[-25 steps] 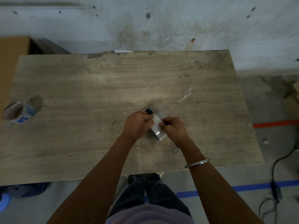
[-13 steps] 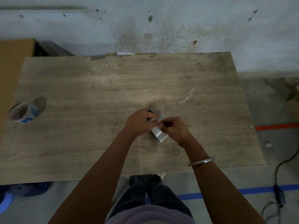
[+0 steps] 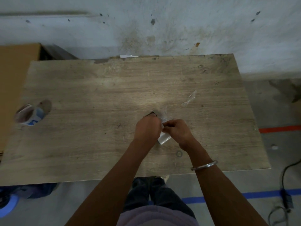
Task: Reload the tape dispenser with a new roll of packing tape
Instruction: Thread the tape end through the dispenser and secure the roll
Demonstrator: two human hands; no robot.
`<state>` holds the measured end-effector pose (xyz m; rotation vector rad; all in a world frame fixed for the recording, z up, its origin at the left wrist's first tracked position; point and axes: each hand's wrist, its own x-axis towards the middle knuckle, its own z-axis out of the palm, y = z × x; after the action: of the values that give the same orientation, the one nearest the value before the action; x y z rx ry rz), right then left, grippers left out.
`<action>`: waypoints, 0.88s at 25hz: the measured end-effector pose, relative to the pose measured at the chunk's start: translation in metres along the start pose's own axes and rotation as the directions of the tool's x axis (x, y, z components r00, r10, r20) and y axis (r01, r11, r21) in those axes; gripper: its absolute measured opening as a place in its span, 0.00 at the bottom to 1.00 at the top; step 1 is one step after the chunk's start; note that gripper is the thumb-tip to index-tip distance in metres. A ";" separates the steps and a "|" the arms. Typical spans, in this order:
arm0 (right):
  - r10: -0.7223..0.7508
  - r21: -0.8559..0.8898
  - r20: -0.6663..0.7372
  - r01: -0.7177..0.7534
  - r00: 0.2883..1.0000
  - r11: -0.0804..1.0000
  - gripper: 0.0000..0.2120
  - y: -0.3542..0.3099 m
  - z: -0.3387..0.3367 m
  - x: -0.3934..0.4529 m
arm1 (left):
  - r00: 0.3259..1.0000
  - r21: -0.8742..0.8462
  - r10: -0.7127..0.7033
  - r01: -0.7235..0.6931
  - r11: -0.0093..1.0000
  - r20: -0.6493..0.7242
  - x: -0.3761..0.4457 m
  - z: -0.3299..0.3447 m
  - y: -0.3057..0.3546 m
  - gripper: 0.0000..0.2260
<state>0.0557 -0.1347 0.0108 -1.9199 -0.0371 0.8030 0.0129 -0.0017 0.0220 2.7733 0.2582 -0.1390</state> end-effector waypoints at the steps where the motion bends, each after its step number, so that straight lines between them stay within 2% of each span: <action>1: -0.001 -0.002 0.021 0.001 1.000 1.000 0.06 -0.001 0.000 0.000 | 1.000 0.014 -0.009 0.008 1.000 0.017 0.002 -0.001 0.002 0.10; 6: -0.015 -0.040 0.030 0.016 0.999 0.999 0.08 0.002 -0.003 0.001 | 0.992 0.072 -0.009 0.000 0.997 0.123 0.013 -0.009 0.002 0.07; 11: -0.042 -0.127 0.048 0.047 0.998 0.991 0.07 0.006 -0.004 0.008 | 0.951 0.139 0.111 -0.157 0.978 0.288 0.029 -0.030 0.010 0.03; 14: -0.071 -0.162 0.050 0.078 0.996 0.984 0.06 0.008 -0.005 0.010 | 0.935 0.153 0.104 -0.164 0.974 0.339 0.038 -0.031 0.014 0.06; 20: -0.082 -0.209 0.074 0.096 0.994 0.973 0.07 0.010 -0.007 0.011 | 0.929 -0.027 0.074 -0.069 0.997 0.363 0.041 -0.016 0.003 0.13; 22: -0.082 -0.213 0.076 0.096 0.994 0.972 0.07 0.009 -0.008 0.011 | 0.940 -0.114 0.044 -0.005 0.993 0.338 0.036 -0.014 -0.005 0.12</action>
<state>0.0659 -0.1412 0.0000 -2.0787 -0.2595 0.8304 0.0483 0.0135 0.0285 2.5832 0.1359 -0.5741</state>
